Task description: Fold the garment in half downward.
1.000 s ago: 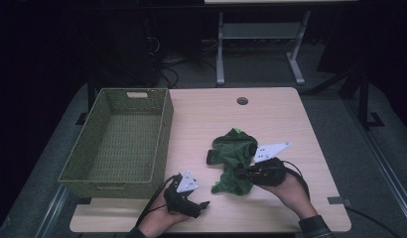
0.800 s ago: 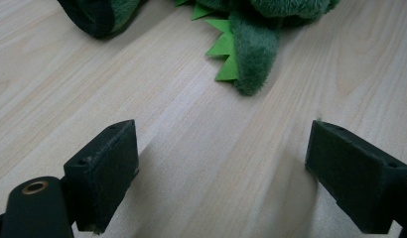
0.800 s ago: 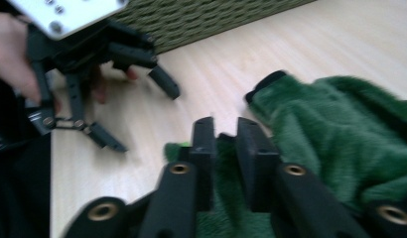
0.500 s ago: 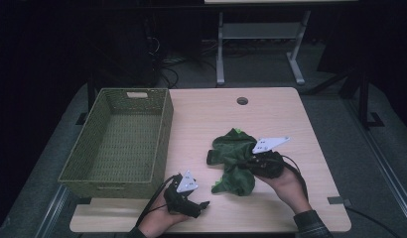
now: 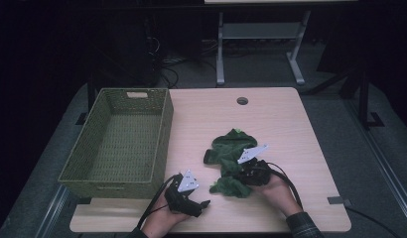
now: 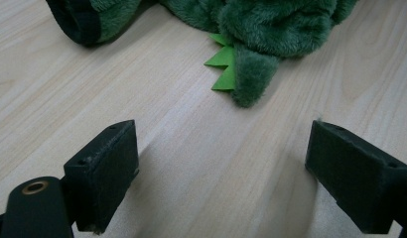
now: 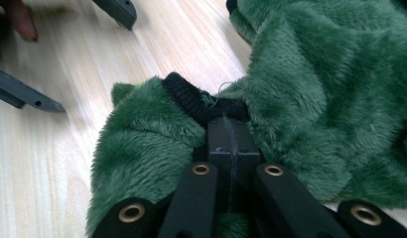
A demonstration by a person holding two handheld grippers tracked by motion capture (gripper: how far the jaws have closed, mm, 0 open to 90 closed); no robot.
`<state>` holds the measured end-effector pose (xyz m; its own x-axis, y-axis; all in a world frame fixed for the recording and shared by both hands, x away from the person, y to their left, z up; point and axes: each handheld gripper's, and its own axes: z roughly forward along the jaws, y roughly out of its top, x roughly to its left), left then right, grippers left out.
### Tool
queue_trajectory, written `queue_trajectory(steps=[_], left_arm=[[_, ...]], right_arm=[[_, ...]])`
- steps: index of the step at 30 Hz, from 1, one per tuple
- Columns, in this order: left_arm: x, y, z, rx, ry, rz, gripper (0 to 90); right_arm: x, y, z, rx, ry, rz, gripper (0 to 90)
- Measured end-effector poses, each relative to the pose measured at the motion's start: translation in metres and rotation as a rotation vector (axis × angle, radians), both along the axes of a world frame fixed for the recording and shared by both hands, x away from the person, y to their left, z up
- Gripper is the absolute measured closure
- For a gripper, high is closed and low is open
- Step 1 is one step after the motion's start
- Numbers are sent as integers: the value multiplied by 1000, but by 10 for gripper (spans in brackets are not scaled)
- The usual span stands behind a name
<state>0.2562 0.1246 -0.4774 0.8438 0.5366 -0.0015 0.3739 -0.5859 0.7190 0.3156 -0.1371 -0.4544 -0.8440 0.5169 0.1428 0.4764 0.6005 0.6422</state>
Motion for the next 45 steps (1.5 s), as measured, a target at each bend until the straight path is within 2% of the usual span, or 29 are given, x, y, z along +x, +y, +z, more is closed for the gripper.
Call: queue_trajectory(steps=[3,8,13,16,18,20,23,26,29,31,35,45], left_arm=[[0,0,0,0,0,0,124],[1,-1,0,1,-1,0,123],[2,-2,2,18,8,0,125],[3,-2,3,30,16,-13,125],[3,-3,4,39,24,-8,127],[4,-5,6,50,37,-4,132],[7,-6,9,36,60,-14,136],[11,-9,19,42,51,-21,137],[15,-11,33,39,19,-25,141],[19,-12,40,26,14,-28,143],[31,-15,52,-8,9,-28,146],[67,-35,75,-47,-23,-59,236]], right_arm=[[-1,0,-1,-11,8,-4,900],[-1,-3,2,0,-19,-6,896],[-3,-12,14,43,-60,-40,818],[-3,-18,19,77,-65,-56,764],[-3,-21,22,79,-60,-69,720],[-3,-25,26,83,-75,-80,668],[-1,-30,32,102,-74,-105,608],[1,-37,38,117,-82,-125,576],[4,-42,41,119,-90,-147,551],[7,-45,43,126,-101,-155,539],[14,-48,47,133,-113,-164,521],[39,-55,56,140,-103,-206,510]])
